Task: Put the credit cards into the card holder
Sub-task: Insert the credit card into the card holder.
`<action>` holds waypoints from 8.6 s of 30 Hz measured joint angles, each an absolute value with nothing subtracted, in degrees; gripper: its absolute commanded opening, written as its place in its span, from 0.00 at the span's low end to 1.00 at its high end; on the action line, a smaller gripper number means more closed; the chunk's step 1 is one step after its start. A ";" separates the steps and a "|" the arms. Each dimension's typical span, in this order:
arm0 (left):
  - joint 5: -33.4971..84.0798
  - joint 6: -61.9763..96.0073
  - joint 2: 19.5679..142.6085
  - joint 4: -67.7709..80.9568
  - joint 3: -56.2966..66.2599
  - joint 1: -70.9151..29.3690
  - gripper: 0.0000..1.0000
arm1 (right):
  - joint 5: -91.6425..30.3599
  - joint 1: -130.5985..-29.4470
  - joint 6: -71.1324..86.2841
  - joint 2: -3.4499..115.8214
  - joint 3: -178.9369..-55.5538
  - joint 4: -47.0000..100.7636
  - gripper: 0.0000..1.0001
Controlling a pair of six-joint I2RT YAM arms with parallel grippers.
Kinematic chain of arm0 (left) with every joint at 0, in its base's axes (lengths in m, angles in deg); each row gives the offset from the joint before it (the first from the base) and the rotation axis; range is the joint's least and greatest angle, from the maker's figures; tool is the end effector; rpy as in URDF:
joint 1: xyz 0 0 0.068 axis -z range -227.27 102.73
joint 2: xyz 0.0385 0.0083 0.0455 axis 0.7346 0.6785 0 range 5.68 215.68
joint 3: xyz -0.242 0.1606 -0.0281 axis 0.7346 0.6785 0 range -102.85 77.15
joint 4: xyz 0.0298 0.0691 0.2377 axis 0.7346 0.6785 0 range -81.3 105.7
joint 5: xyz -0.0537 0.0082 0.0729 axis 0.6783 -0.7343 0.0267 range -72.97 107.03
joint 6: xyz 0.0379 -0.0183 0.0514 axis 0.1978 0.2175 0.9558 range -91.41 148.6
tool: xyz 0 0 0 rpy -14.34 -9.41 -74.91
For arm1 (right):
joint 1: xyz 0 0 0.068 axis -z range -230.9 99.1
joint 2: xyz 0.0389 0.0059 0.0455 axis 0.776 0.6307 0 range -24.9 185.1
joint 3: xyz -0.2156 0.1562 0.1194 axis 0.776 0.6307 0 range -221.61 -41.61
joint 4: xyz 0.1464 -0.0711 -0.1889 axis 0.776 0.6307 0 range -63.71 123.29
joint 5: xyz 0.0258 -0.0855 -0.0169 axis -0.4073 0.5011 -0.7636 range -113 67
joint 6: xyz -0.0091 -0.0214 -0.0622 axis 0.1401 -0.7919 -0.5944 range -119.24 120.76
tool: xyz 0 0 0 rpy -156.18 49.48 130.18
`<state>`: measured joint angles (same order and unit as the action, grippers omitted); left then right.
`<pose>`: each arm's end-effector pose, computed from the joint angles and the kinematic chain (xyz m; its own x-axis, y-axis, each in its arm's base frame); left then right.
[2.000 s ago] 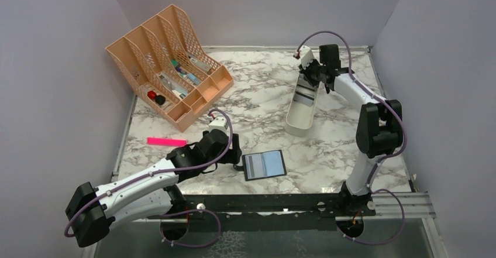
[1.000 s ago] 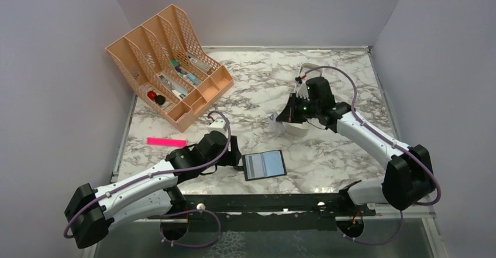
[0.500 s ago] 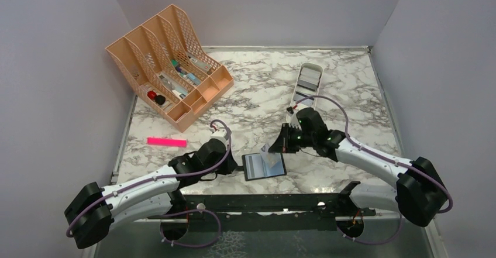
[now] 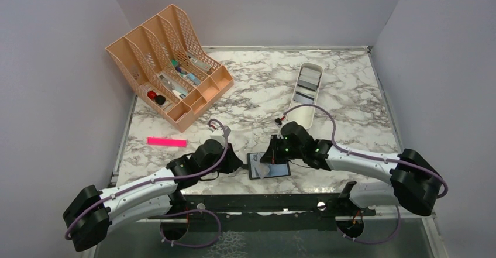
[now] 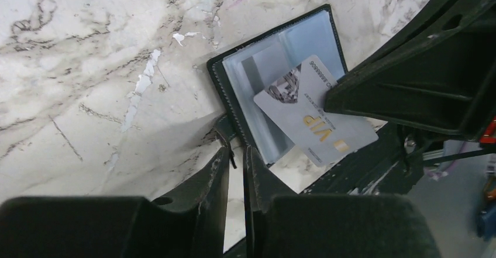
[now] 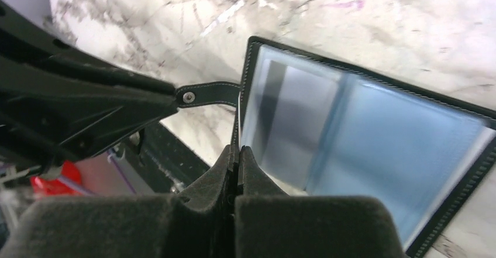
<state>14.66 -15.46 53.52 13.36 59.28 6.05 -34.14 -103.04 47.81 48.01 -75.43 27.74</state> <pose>0.1002 -0.1309 0.1878 -0.7870 -0.1063 -0.6077 0.3253 0.7655 -0.5552 0.1454 0.2036 0.2031 -0.9048 0.0062 -0.4259 -0.2973 0.7069 0.6418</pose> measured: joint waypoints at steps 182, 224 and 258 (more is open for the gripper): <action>20.67 -21.32 70.30 -4.91 64.53 6.05 0.03 | -22.64 -104.85 48.16 43.75 -69.84 27.83 0.52; 21.96 -21.53 69.38 -4.30 64.97 6.05 0.02 | -32.13 -104.85 55.24 57.10 -66.25 7.37 0.37; 14.44 -15.22 60.25 14.06 51.94 5.92 0.55 | -13.81 -101.07 25.25 42.65 -85.95 30.47 0.56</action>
